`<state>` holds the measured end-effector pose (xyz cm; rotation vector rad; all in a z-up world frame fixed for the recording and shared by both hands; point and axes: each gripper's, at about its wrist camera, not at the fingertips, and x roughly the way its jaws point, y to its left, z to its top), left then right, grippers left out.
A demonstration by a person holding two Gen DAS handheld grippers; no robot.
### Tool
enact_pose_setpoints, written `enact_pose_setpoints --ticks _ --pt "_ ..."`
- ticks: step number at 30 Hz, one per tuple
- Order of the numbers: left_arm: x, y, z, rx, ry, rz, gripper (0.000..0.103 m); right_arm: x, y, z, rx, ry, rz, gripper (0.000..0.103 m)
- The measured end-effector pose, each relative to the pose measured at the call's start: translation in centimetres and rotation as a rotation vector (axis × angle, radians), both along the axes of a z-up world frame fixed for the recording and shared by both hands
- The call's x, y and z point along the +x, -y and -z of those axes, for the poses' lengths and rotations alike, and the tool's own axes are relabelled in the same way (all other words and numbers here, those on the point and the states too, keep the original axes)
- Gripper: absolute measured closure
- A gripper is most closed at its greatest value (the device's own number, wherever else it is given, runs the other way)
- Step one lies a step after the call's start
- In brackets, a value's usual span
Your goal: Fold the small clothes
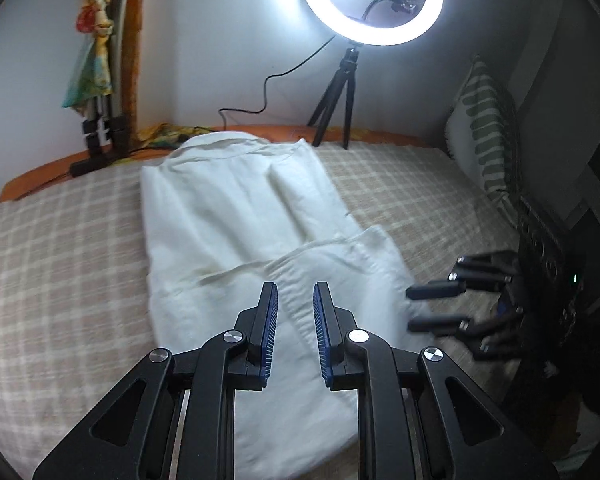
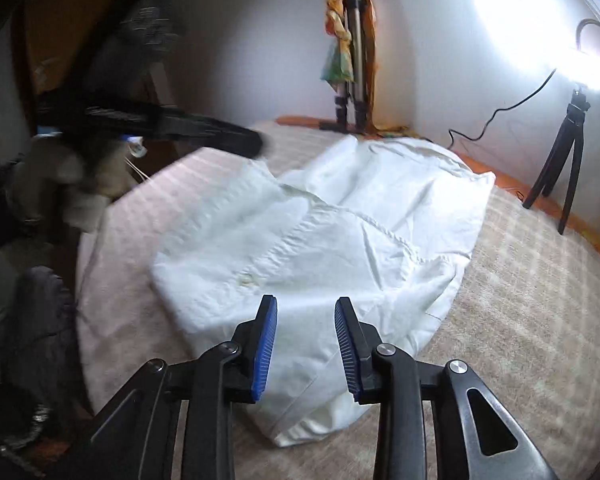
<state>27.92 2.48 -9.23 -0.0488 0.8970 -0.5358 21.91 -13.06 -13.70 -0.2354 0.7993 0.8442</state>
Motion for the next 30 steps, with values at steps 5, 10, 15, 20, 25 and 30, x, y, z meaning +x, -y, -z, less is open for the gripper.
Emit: enact_pose_setpoints --ticks 5,10,15,20,25,30 --pt "0.4 -2.2 4.9 0.056 -0.069 -0.009 0.086 0.8 1.1 2.4 -0.116 -0.05 0.085 0.075" --pt "3.1 -1.7 8.1 0.079 -0.072 -0.007 0.087 0.4 2.3 3.6 -0.127 -0.1 0.129 0.074" --pt "5.7 -2.8 6.3 0.009 -0.015 -0.046 0.086 2.0 3.2 1.1 -0.059 -0.093 0.132 0.071" --pt "10.0 -6.2 4.9 -0.05 0.008 -0.162 0.043 7.6 4.2 -0.6 0.042 -0.09 0.244 0.045" --pt "14.8 -8.9 6.6 -0.162 -0.098 -0.261 0.042 14.4 3.6 0.2 0.065 -0.142 0.291 0.037" --pt "17.9 -9.7 8.8 -0.274 -0.183 -0.281 0.042 20.2 3.5 1.5 0.098 -0.205 0.329 0.036"
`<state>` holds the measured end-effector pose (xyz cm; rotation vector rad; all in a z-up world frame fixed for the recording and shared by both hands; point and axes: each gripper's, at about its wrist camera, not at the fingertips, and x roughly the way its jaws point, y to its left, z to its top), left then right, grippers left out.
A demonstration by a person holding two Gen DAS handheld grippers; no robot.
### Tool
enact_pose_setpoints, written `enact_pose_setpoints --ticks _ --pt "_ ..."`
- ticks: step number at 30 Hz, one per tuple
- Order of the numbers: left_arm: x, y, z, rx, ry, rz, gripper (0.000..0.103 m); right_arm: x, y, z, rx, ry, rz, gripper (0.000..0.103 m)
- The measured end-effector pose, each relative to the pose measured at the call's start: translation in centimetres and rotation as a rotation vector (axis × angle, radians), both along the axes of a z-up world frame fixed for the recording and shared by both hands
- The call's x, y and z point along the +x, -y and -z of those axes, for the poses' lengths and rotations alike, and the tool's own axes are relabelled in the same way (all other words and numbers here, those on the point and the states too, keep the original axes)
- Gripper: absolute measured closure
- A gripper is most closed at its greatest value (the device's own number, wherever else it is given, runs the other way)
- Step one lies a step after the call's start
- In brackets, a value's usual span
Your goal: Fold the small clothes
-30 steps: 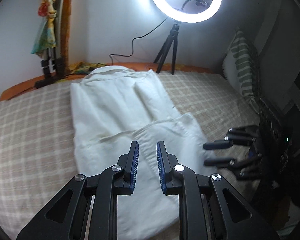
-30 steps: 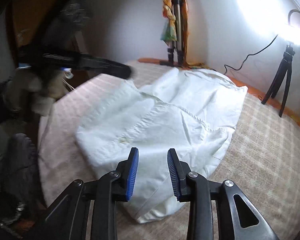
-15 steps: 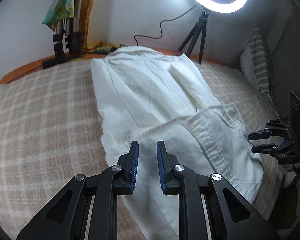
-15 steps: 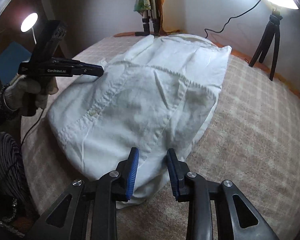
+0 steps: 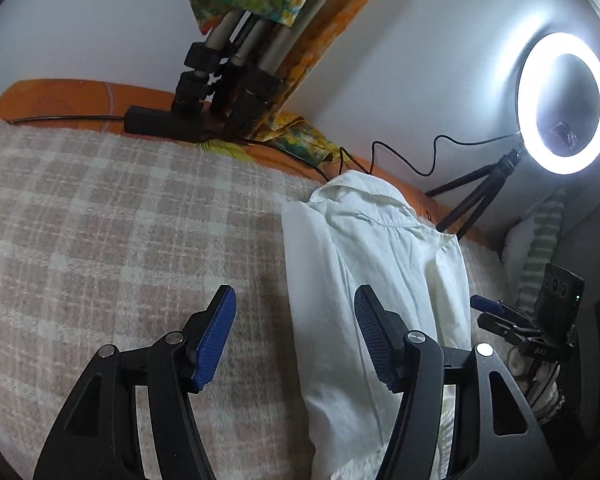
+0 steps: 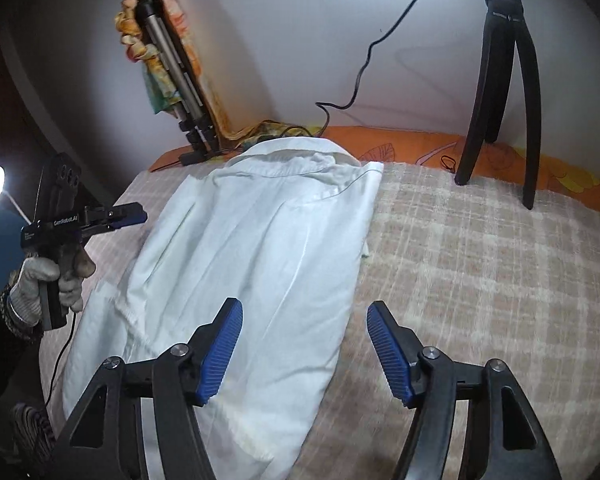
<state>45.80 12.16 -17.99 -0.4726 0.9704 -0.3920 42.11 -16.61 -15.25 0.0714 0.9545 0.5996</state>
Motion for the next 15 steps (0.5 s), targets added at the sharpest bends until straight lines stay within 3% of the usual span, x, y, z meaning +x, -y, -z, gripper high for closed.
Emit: enact_pose_setpoints --ticks 7,9,10,11,13,15 --pt "2.8 1.7 1.1 -0.05 0.015 0.06 0.045 5.3 0.3 1.3 0.124 -0.057 0.038 0.038" --pt "3.5 2.3 1.3 -0.06 0.023 0.075 0.056 6.4 0.1 1.6 0.153 -0.075 0.041 0.042" --pt "3.9 2.4 1.4 -0.063 0.018 0.085 0.071 6.6 0.0 1.7 0.157 -0.077 0.042 0.046" --pt "4.4 2.9 1.7 -0.063 0.009 0.094 0.084 6.7 -0.1 1.7 0.149 -0.077 0.041 0.059" --pt "4.6 3.2 2.0 -0.051 0.009 0.091 0.094 7.3 -0.8 2.1 0.103 -0.085 0.031 0.084" --pt "4.6 3.5 2.0 -0.056 0.023 0.099 0.096 7.3 -1.4 1.9 0.045 -0.066 0.017 0.095"
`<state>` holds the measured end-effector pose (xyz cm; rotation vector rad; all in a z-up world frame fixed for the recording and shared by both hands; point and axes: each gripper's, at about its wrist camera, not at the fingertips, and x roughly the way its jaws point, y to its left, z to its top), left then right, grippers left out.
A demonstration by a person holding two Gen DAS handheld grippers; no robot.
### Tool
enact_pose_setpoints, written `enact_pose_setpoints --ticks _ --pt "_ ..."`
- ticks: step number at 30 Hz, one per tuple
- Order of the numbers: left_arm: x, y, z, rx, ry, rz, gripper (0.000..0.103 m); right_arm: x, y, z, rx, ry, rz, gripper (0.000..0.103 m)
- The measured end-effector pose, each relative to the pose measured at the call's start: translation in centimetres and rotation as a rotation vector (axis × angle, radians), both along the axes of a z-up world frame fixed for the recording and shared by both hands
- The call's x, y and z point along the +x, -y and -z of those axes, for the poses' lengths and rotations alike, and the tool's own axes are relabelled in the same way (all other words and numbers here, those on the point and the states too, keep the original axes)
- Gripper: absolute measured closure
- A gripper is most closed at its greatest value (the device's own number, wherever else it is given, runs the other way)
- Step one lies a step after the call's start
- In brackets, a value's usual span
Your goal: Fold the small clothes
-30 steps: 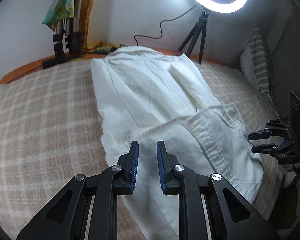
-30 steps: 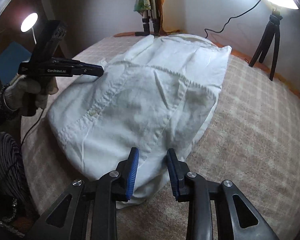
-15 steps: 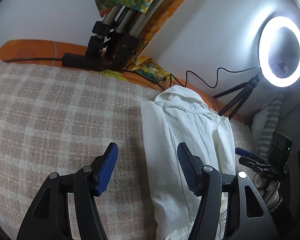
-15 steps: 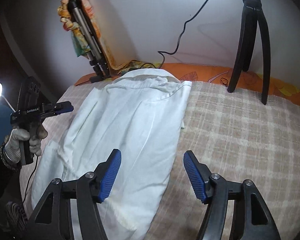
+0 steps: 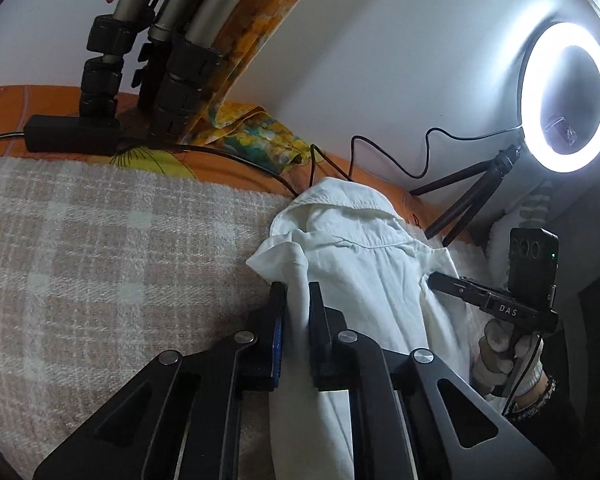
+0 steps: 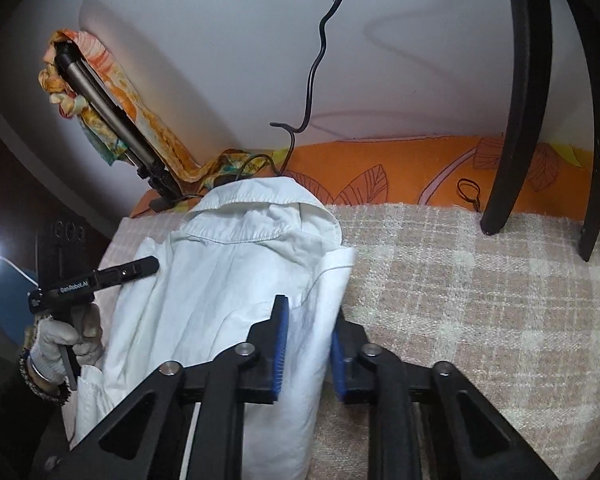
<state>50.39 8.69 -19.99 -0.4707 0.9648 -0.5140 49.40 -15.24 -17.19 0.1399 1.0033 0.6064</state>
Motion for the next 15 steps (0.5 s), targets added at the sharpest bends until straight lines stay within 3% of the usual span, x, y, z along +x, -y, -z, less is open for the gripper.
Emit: enact_pose_setpoints --ticks 1,4,15 --pt "-0.1 0.0 -0.2 0.003 0.013 0.003 0.097 0.0 -0.2 -0.2 -0.014 0.015 -0.01 0.1" --pt "-0.5 -0.4 -0.9 0.012 0.039 -0.006 0.097 -0.4 0.2 -1.8 0.014 0.061 -0.029 0.103" --pt "-5.3 -1.3 -7.0 0.042 0.184 0.0 0.098 -5.3 1.3 -7.9 0.029 0.203 -0.072 0.103"
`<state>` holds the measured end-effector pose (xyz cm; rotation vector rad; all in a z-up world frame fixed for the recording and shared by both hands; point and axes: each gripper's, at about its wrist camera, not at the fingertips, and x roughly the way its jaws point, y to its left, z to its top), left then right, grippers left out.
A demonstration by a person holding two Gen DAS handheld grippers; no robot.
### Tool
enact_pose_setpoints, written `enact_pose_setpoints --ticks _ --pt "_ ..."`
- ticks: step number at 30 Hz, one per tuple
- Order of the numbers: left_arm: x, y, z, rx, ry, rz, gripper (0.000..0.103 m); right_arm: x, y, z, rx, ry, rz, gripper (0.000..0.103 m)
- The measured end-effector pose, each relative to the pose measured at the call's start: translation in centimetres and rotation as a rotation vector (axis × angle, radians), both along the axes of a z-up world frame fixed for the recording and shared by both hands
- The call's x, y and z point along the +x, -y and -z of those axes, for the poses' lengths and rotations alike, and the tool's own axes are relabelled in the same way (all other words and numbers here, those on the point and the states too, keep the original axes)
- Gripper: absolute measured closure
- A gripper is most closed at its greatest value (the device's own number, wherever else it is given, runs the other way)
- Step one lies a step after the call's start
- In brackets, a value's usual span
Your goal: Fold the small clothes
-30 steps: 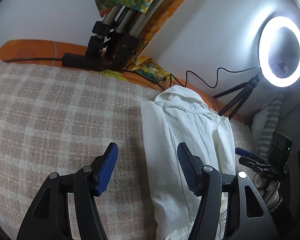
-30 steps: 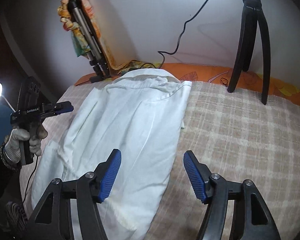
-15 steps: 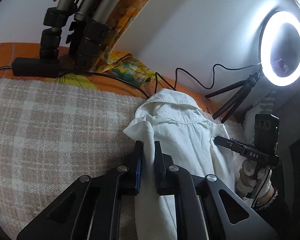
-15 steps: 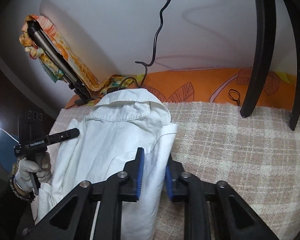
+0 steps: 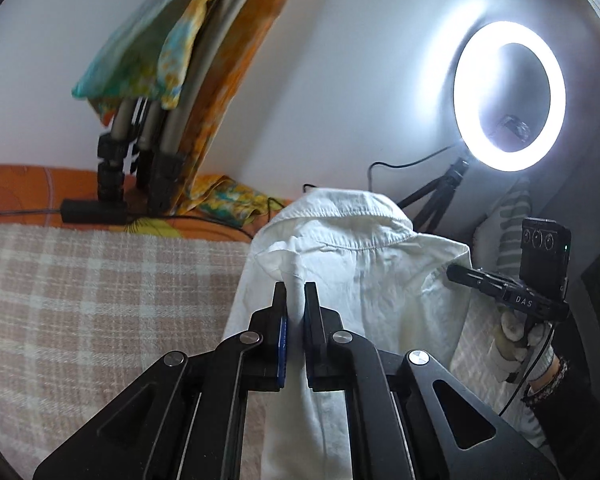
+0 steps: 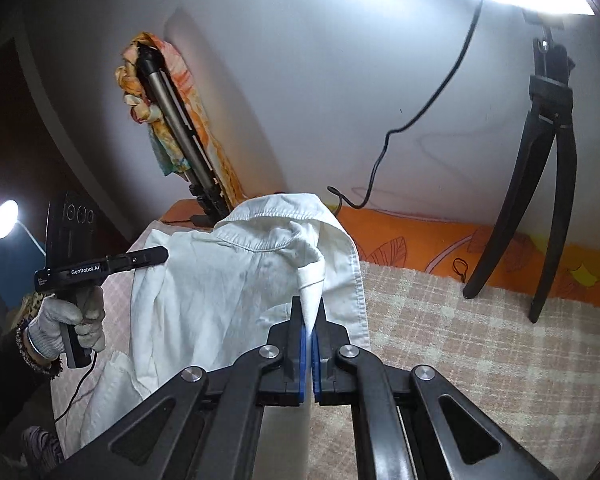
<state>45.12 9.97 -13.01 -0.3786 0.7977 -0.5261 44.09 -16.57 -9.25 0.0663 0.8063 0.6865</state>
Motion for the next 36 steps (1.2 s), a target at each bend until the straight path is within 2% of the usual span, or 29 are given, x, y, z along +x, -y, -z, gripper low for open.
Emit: enact_pose_setpoints --ticks 7,12,17,23,27,30,33,36 --pt "-4.4 -0.3 -2.5 0.054 0.054 -0.004 0.098 -4.9 0.7 -2.8 -0.008 0.063 -0.017 0.103" --pt "-7.6 0.9 -3.9 0.099 0.092 0.033 0.098 -8.1 1.3 -3.8 -0.025 0.092 -0.016 0.103" --pt "-9.6 2.0 -4.3 0.132 0.126 0.049 0.098 -9.7 0.6 -4.1 -0.022 0.116 -0.031 0.103" --pt "-14.3 2.3 -3.8 0.214 0.184 0.079 0.098 -15.2 1.4 -4.3 -0.045 0.162 -0.04 0.103" --pt "-18.5 2.9 -2.5 0.308 0.214 0.123 0.098 -20.4 2.4 -2.8 -0.061 0.162 -0.046 0.103" --pt "-21.2 2.7 -0.8 0.368 0.177 0.159 0.098 -24.4 2.3 -0.1 -0.112 0.131 -0.077 0.103" --pt "-23.1 1.6 0.2 0.378 0.128 0.168 0.098 -26.8 2.4 2.6 -0.193 0.094 -0.076 0.103" --pt "-24.8 -0.3 0.5 0.381 0.096 0.147 0.097 -27.9 4.0 4.0 -0.204 0.054 -0.023 0.103"
